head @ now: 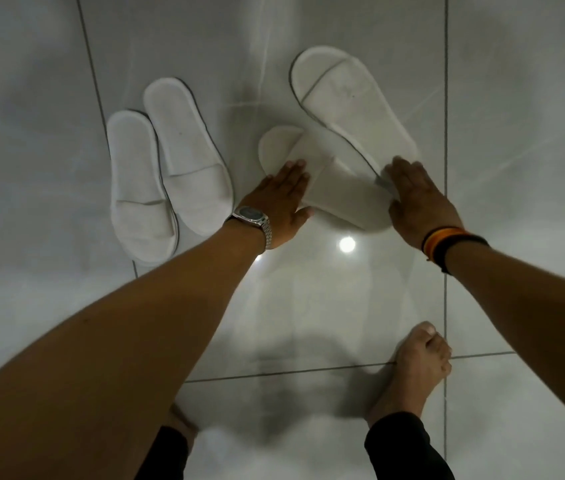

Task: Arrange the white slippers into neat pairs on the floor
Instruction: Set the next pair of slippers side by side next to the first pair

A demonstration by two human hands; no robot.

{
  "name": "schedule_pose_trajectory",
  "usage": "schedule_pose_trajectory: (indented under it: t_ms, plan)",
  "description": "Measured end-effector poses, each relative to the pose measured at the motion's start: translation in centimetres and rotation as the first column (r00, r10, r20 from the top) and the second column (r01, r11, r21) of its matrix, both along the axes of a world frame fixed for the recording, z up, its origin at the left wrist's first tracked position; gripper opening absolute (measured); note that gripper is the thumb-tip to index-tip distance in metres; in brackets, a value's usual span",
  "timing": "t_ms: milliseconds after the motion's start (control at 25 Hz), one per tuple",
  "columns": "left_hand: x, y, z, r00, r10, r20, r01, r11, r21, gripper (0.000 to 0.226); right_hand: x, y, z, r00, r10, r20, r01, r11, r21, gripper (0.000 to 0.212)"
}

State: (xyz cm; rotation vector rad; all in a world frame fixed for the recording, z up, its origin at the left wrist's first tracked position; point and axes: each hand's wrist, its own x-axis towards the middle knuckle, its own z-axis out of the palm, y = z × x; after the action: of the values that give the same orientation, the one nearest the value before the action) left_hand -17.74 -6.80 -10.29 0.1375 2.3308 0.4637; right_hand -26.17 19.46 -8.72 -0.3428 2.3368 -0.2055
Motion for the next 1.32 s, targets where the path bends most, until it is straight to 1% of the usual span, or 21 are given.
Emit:
schedule_pose_trajectory:
  t_ms: [120, 160, 200, 280, 320, 360, 400, 480, 520, 560, 640, 800, 920, 1000, 1080, 1160, 1240, 1320]
  plan:
    - [-1.2, 0.2, 0.6, 0.998, 0.053, -0.015, -0.052, 0.997, 0.060, 0.066, 2.3, 0.7, 0.1, 0.999, -0.035, -0.030, 0.034, 0.999, -0.037, 0.064]
    - [-1.7, 0.1, 0.9, 0.996, 0.051, -0.074, -0.046, 0.997, 0.062, 0.063, 3.0, 0.5, 0.3, 0.997, -0.057, -0.057, 0.055, 0.998, -0.043, 0.064]
    - [-2.3, 0.1, 1.1, 0.986, 0.024, -0.167, -0.018, 0.999, 0.037, 0.063, 3.8, 0.3, 0.5, 0.991, -0.093, -0.099, 0.088, 0.995, -0.050, 0.066]
    - [-4.4, -0.1, 1.4, 0.941, -0.066, -0.333, 0.060, 0.998, -0.029, 0.069, 5.6, -1.3, 1.3, 0.966, -0.189, -0.175, 0.177, 0.981, -0.085, 0.068]
    - [-5.7, -0.3, 1.5, 0.922, -0.126, -0.366, 0.110, 0.992, -0.065, 0.076, 6.9, -2.5, 1.6, 0.958, -0.220, -0.186, 0.202, 0.973, -0.111, 0.069]
    - [-7.0, -0.3, 1.4, 0.913, -0.192, -0.361, 0.165, 0.981, -0.103, 0.081, 8.4, -3.8, 1.9, 0.960, -0.218, -0.173, 0.197, 0.972, -0.131, 0.069]
    - [-8.1, -0.3, 1.2, 0.913, -0.247, -0.324, 0.212, 0.967, -0.140, 0.085, 10.1, -5.0, 2.0, 0.973, -0.190, -0.132, 0.173, 0.976, -0.134, 0.070]
    - [-9.7, -0.4, 0.7, 0.922, -0.332, -0.201, 0.289, 0.933, -0.213, 0.088, 12.8, -7.2, 1.7, 0.990, -0.143, -0.014, 0.141, 0.987, -0.073, 0.072]
    - [-10.0, -0.3, 0.4, 0.926, -0.344, -0.154, 0.305, 0.924, -0.230, 0.087, 13.5, -7.8, 1.2, 0.985, -0.167, 0.033, 0.168, 0.986, -0.021, 0.073]
    - [-9.9, -0.1, 0.2, 0.936, -0.326, -0.137, 0.290, 0.930, -0.227, 0.086, 13.6, -8.1, 0.7, 0.977, -0.207, 0.051, 0.206, 0.978, 0.022, 0.073]
    - [-8.7, 0.8, 0.2, 0.962, -0.233, -0.143, 0.202, 0.958, -0.205, 0.082, 12.4, -8.0, 0.0, 0.969, -0.245, 0.029, 0.243, 0.967, 0.075, 0.073]
    - [-4.9, 3.5, 1.0, 0.989, -0.017, -0.149, -0.006, 0.988, -0.153, 0.071, 6.6, -6.0, -0.8, 0.980, -0.194, -0.036, 0.198, 0.966, 0.166, 0.075]
    - [-2.4, 5.4, 1.5, 0.991, 0.016, -0.133, -0.030, 0.994, -0.107, 0.063, 1.2, -3.8, -0.9, 0.987, -0.156, -0.041, 0.161, 0.963, 0.218, 0.075]
    - [-1.4, 5.7, 1.5, 0.984, 0.013, -0.176, -0.025, 0.997, -0.069, 0.058, -0.6, -3.4, -0.7, 0.993, -0.101, -0.059, 0.111, 0.971, 0.211, 0.074]
    - [-0.9, 5.1, 1.5, 0.975, 0.048, -0.215, -0.060, 0.997, -0.048, 0.060, 0.5, -3.6, -0.1, 0.990, -0.078, -0.115, 0.095, 0.984, 0.153, 0.075]
    - [-0.5, 4.3, 1.3, 0.977, 0.105, -0.184, -0.118, 0.991, -0.061, 0.065, 4.7, -4.1, 0.7, 0.986, -0.098, -0.138, 0.110, 0.991, 0.081, 0.076]
    - [-0.1, 3.7, 0.8, 0.990, 0.109, -0.092, -0.115, 0.991, -0.072, 0.070, 9.9, -4.7, 1.5, 0.988, -0.142, -0.055, 0.145, 0.988, 0.061, 0.078]
    - [0.4, 3.7, 0.1, 0.994, 0.097, -0.041, -0.099, 0.994, -0.043, 0.073, 13.1, -5.2, 1.3, 0.977, -0.211, 0.019, 0.209, 0.974, 0.081, 0.079]
